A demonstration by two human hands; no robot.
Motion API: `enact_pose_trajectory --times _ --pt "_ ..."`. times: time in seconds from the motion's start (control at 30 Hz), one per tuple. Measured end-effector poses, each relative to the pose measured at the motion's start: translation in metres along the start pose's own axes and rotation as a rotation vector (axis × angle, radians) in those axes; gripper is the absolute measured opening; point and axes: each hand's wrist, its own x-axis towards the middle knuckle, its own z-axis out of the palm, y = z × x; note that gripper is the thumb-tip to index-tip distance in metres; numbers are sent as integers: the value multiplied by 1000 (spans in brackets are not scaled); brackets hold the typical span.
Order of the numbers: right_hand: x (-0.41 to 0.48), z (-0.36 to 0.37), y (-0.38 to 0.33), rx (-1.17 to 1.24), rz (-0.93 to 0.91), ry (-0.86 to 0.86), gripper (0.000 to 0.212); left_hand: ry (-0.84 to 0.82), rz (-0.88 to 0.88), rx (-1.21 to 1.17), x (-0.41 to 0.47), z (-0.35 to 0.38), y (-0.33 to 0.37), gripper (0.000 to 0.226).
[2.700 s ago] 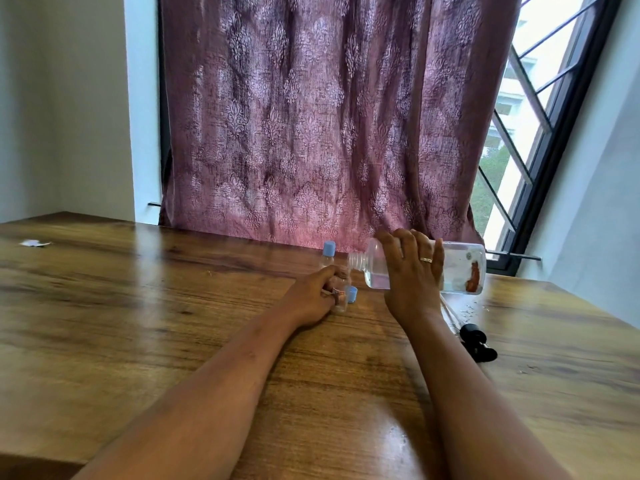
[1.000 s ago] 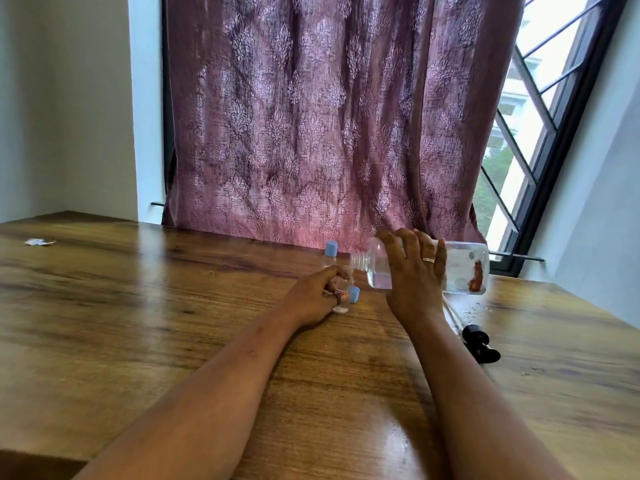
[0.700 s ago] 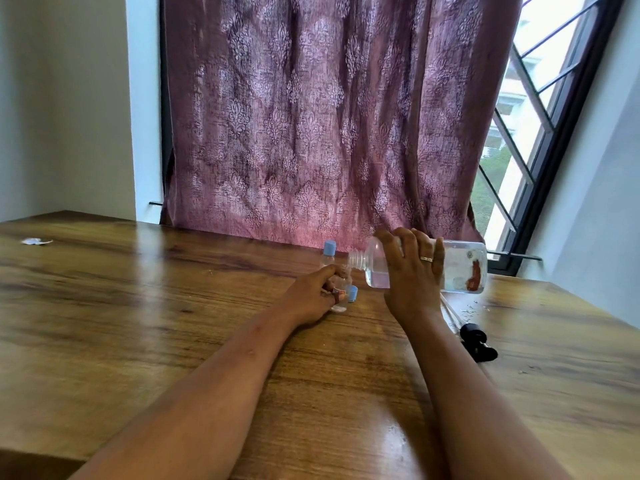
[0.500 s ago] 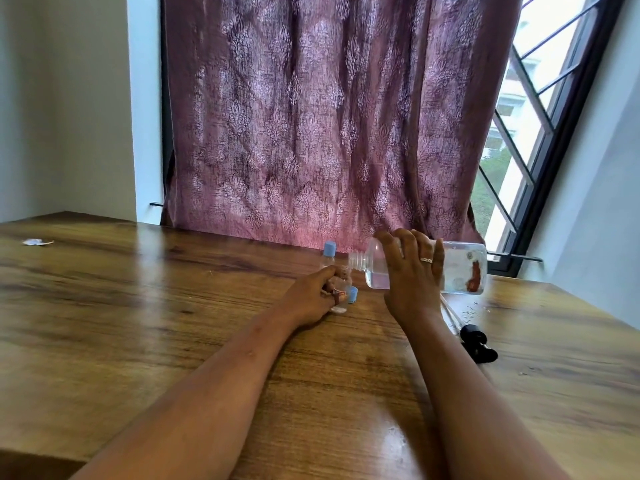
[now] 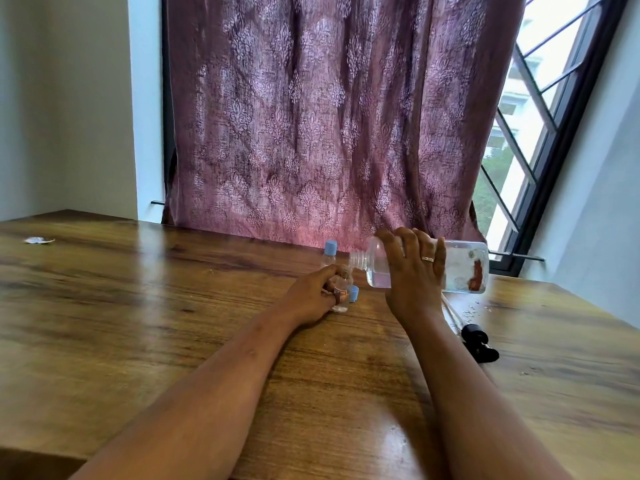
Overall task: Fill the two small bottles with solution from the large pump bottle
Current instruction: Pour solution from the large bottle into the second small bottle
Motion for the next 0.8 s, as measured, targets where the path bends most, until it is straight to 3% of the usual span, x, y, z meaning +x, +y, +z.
enact_pose_trajectory --times 0.8 --pt "1 -3 -1 16 -6 -19 104 -14 -6 -25 0 -1 -1 53"
